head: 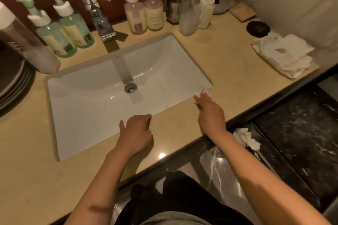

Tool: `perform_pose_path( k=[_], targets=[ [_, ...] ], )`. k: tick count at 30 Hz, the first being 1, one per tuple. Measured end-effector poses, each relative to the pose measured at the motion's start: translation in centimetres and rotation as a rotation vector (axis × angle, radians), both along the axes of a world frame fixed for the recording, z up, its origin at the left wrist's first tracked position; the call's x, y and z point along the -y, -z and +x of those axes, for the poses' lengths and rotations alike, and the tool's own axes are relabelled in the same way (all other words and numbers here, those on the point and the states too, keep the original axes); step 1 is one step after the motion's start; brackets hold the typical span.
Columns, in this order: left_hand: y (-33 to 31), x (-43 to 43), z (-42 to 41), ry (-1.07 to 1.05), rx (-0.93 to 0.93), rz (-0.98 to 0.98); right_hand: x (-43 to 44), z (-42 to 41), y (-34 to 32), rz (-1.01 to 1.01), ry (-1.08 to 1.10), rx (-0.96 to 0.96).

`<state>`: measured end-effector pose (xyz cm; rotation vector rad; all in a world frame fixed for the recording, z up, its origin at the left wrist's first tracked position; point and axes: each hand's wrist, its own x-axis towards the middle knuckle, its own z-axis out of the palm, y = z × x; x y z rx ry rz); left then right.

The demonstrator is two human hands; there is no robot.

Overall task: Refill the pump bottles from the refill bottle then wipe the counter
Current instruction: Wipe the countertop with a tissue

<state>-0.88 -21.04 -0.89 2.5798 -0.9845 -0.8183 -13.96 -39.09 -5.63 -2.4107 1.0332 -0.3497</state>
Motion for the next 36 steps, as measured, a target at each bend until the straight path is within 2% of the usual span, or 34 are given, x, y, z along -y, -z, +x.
perform_pose_path(
  k=[2,8,11,14,16,21,26,28,31,34,36],
  targets=[
    [-0.1,1.2,-0.5,0.014,-0.004,-0.034,-2.0,0.6,-0.1,-0.006,-0.08,-0.012],
    [0.1,3.6,-0.8,0.057,-0.07,-0.081,-8.1,-0.7,1.3,0.036,-0.536,-0.037],
    [0.1,5.1,-0.4,0.122,-0.067,-0.044,-7.9,-3.6,2.4,-0.08,-0.648,0.058],
    [0.3,6.8,-0.2,0.212,-0.041,-0.072,-6.0,-6.5,1.6,-0.145,-0.674,0.055],
    [0.4,7.8,-0.4,0.269,-0.057,-0.107,-3.6,-8.2,1.2,-0.113,-0.575,0.051],
    [1.4,8.7,-0.6,0.323,-0.067,-0.104,3.6,-11.4,0.8,0.01,-0.126,0.048],
    [2.3,9.5,-0.8,0.286,-0.083,-0.095,7.4,-7.6,0.1,-0.046,0.247,0.005],
    [2.5,10.1,-0.8,0.254,-0.082,-0.075,7.2,-5.3,0.0,-0.061,0.287,0.003],
    [2.7,12.1,-0.3,0.155,-0.072,-0.058,6.9,-2.6,0.1,-0.07,0.142,0.002],
    [2.6,15.0,-0.3,0.06,-0.082,-0.09,6.6,-1.6,0.7,-0.066,-0.137,-0.048],
    [2.4,17.0,-0.5,0.022,-0.081,-0.112,6.9,-2.6,1.1,-0.132,-0.372,0.032]
  ],
)
